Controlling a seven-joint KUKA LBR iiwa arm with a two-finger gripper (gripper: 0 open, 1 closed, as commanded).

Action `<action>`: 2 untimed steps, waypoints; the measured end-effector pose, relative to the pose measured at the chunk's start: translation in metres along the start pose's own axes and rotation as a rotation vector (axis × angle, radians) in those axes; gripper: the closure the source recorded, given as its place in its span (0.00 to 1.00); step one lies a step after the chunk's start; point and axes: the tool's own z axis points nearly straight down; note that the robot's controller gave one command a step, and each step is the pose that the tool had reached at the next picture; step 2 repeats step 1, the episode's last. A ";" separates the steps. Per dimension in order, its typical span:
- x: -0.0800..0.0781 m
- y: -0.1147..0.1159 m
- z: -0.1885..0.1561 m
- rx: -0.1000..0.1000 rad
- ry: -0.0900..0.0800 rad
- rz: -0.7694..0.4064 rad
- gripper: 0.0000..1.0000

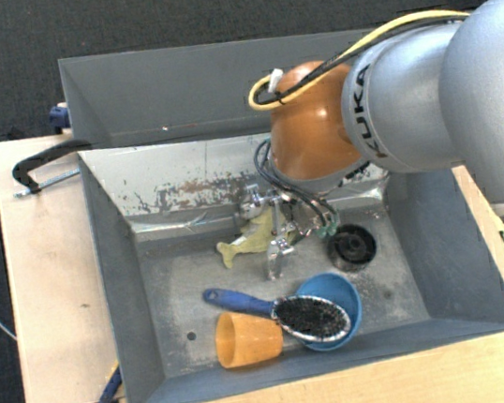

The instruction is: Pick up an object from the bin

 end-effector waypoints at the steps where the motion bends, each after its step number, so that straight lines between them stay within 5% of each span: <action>1: -0.002 -0.001 -0.002 0.003 -0.012 0.002 1.00; 2: -0.002 -0.001 -0.002 0.003 -0.012 0.002 1.00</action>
Offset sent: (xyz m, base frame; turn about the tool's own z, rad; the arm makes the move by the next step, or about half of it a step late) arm 0.0000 0.0000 0.0000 0.0000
